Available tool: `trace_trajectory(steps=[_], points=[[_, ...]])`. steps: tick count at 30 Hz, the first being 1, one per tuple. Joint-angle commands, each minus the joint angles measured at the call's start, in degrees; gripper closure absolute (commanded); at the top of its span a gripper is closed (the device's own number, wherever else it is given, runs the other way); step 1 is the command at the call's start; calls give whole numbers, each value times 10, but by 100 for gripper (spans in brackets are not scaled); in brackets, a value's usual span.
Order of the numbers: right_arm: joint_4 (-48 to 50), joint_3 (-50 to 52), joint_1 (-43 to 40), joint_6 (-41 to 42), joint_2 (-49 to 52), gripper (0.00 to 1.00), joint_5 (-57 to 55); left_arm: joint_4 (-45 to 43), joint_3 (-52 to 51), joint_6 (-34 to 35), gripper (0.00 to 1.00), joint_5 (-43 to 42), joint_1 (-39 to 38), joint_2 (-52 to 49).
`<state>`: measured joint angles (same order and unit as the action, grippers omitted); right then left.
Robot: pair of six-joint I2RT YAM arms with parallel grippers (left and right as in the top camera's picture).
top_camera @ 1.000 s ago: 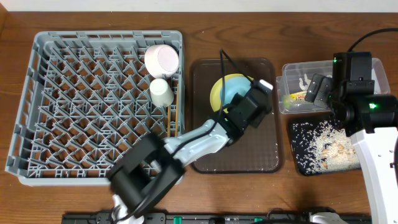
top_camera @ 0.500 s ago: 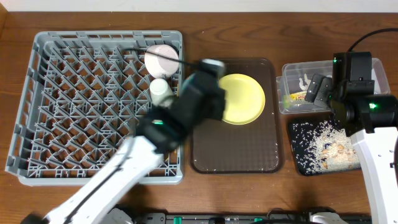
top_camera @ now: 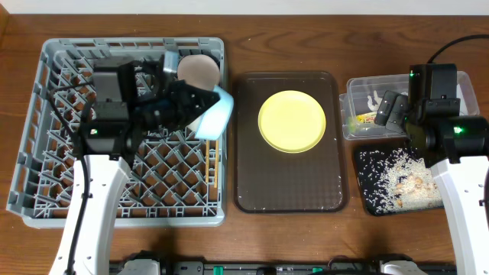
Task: Sort waste into correct bins and load items into the dishwasher rack
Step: 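Lift the blue bowl with the left gripper and carry it over the rack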
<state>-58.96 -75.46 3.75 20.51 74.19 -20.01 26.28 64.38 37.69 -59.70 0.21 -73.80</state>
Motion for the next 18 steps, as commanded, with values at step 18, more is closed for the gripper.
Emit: trace_trajectory(steps=[18], points=[[-1, -2, 0, -4, -3, 1, -9, -164, -166, 182, 94, -114, 131, -4]])
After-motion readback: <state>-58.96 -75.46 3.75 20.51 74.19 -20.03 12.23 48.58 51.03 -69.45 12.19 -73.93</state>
